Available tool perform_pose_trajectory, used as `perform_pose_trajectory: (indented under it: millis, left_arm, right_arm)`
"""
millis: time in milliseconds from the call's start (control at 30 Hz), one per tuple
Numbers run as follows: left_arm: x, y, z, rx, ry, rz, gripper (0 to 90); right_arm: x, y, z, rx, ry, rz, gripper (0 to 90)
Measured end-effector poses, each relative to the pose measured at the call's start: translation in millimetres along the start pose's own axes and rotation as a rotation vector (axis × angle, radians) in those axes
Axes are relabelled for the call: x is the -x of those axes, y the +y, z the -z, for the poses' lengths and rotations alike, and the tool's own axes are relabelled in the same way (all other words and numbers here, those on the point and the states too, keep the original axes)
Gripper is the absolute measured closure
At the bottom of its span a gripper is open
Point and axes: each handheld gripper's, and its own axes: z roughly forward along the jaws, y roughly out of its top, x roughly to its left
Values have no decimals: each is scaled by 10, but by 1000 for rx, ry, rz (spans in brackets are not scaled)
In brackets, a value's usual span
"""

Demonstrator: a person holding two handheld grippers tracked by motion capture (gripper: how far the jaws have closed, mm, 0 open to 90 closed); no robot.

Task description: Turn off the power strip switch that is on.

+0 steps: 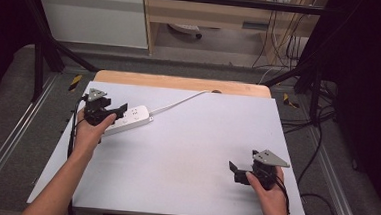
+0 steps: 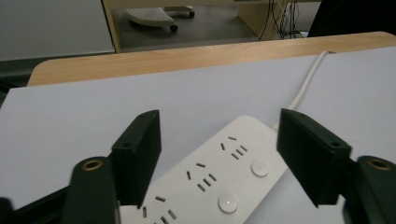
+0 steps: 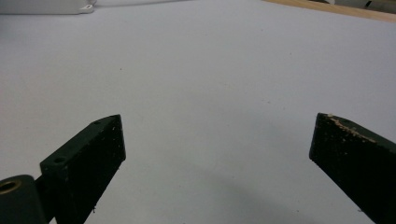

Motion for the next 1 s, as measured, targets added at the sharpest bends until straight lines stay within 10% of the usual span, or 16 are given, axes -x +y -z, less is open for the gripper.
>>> perform_pose_trajectory:
  millis: [633, 1000]
  left_arm:
    - [-2, -149, 32, 22, -21, -11, 811]
    - [40, -184, 53, -22, -77, -38, 900]
  right_arm:
    - [5, -12, -10, -32, 12, -8, 39]
    - [22, -3, 13, -13, -1, -24, 28]
